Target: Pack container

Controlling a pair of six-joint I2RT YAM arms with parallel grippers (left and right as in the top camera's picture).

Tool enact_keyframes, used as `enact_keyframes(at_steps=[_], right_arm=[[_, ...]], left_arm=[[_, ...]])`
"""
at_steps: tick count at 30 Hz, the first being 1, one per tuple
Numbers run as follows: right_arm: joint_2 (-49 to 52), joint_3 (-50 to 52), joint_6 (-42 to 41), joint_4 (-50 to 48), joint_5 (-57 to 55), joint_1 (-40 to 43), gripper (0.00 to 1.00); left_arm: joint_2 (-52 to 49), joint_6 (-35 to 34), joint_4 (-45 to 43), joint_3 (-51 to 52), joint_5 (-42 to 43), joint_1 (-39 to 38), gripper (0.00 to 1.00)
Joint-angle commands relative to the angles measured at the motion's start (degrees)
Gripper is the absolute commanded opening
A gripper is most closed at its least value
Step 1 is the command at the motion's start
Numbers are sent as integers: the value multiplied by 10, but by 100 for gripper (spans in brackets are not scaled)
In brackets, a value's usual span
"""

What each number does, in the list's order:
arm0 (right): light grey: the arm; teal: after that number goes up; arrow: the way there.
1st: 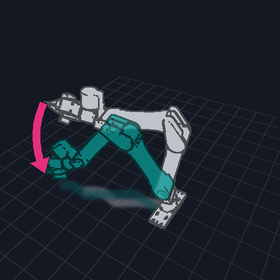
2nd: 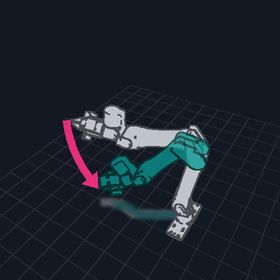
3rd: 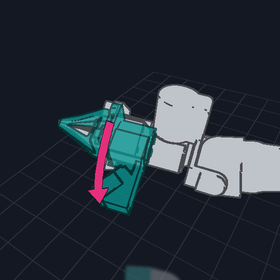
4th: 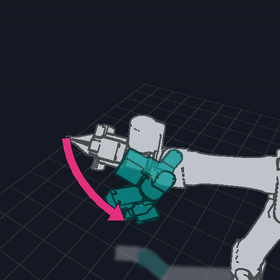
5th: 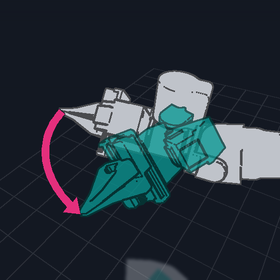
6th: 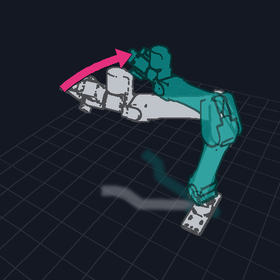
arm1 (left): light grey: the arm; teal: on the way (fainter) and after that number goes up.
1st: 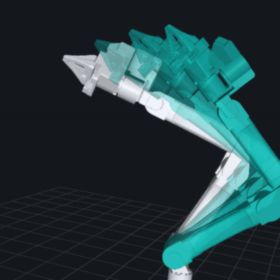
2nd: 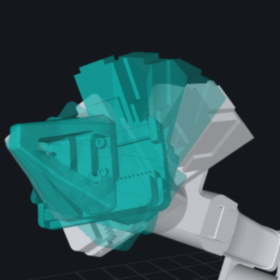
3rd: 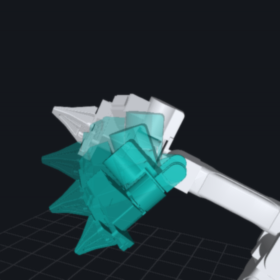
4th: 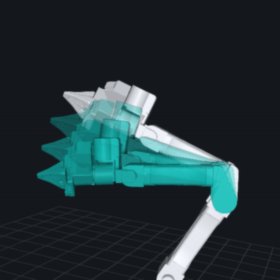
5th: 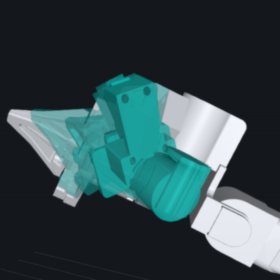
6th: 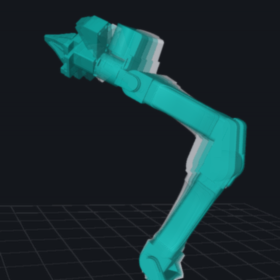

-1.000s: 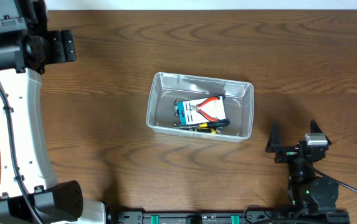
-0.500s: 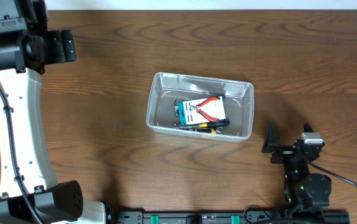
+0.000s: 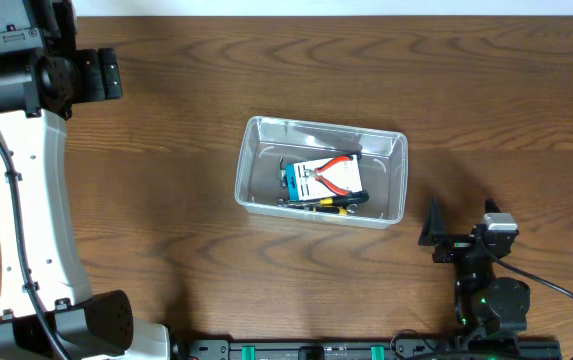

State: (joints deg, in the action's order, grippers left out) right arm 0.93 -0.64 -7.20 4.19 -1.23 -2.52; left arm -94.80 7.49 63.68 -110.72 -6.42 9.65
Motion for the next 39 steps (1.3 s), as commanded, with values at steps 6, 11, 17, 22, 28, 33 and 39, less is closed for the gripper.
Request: enact_keyframes(at_steps=[6,11,17,22,28,33,39], right_arm=[[-6,3,-9,-1,-2,3,99],[-6,3,-9,-1,-2,3,99],[-6,3,-9,-1,-2,3,99],[-6,3,-9,-1,-2,3,99],[-6,3,-9,-1,-2,3,99],[-6,3,-9,-1,-2,3,99],[-6,3,-9,-1,-2,3,99]], left_arm=[[5,-3,1,-6,-3,3,98],[5,-3,1,-6,-3,3,98],[5,-3,1,-6,-3,3,98],[5,-3,1,-6,-3,3,98],[5,-3,1,-6,-3,3,98],[5,-3,1,-6,-3,2,98],[43,3,1,-6,-3,7,98]])
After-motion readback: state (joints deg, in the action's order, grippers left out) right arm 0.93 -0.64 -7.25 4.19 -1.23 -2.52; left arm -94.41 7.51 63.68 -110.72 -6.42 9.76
